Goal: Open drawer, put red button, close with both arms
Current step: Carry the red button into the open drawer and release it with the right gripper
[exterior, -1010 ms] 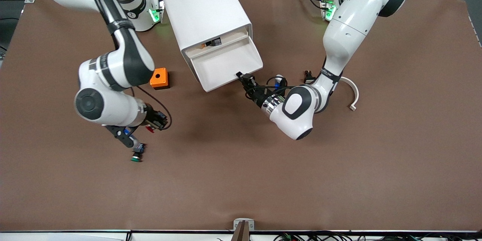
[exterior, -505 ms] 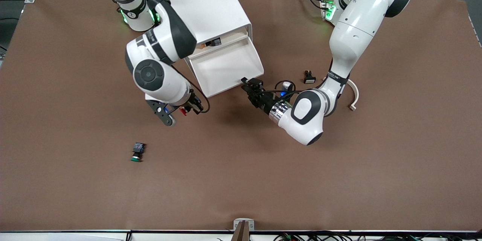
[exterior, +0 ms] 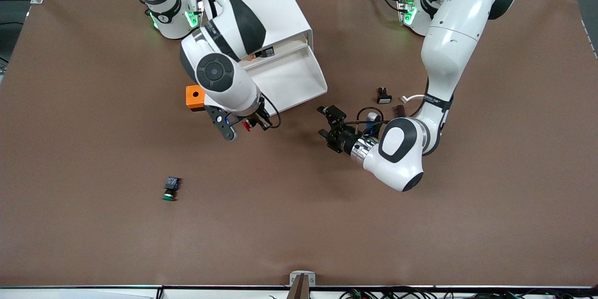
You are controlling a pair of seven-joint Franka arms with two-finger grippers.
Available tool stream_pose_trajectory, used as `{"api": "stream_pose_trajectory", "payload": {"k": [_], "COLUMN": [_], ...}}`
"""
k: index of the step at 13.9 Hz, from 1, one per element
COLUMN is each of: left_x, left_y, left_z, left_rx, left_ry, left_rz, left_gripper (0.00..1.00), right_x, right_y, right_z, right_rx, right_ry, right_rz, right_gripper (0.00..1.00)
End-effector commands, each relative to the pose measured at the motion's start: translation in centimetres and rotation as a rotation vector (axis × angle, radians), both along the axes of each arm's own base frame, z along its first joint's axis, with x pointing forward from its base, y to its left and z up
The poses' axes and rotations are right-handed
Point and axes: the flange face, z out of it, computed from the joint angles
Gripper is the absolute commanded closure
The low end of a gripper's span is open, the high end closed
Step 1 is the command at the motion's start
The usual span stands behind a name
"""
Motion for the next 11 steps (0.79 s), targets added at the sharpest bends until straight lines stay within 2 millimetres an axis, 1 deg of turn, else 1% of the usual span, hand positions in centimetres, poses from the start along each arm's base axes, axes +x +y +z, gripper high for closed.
{"api": "stream_pose_trajectory", "payload": {"k": [1,2,3,4,5,6,7,8,9,10,11], "left_x": [1.8,2.4,2.6,2.7,2.6,2.7,2.9,3.3,3.9,4.4,4.9], "left_y": [3.1,4.3,5.1,5.6,5.8,6.3,6.8,7.4,8.6,9.8,10.8], "left_z": [2.3,2.9,3.3,3.7,3.6,4.2,4.5,5.3,6.3,6.6,7.3], "left_rx": [0.027,0.028,0.024,0.035,0.058,0.076,0.08,0.074,0.078,0.072,0.051], "left_ry": [-0.114,-0.152,-0.202,-0.255,-0.294,-0.337,-0.371,-0.416,-0.456,-0.491,-0.532], "left_rz": [-0.028,-0.036,-0.078,-0.137,-0.198,-0.245,-0.282,-0.307,-0.32,-0.345,-0.37], "left_gripper": [0.01,0.01,0.01,0.0,0.0,0.0,0.0,0.0,0.0,0.0,0.0], "right_x": [-1.8,-2.7,-3.4,-4.5,-5.5,-6.2,-6.5,-7.1,-8.1,-8.2,-8.5], "right_y": [1.6,2.3,2.5,3.0,3.6,3.8,3.8,4.1,5.0,5.0,5.1], "right_z": [-0.7,-1.4,-1.8,-2.8,-3.3,-3.8,-3.8,-4.0,-4.2,-3.9,-3.7], "right_rx": [-0.007,-0.004,0.009,0.015,0.021,0.02,0.02,0.015,0.011,0.012,0.012], "right_ry": [0.002,0.0,-0.012,-0.014,-0.014,-0.014,-0.015,-0.01,-0.006,-0.008,-0.005], "right_rz": [-0.085,-0.111,-0.141,-0.16,-0.172,-0.177,-0.186,-0.197,-0.198,-0.21,-0.213], "right_gripper": [0.99,0.99,0.99,0.99,0.99,0.99,0.99,0.99,0.99,0.99,0.99]}}
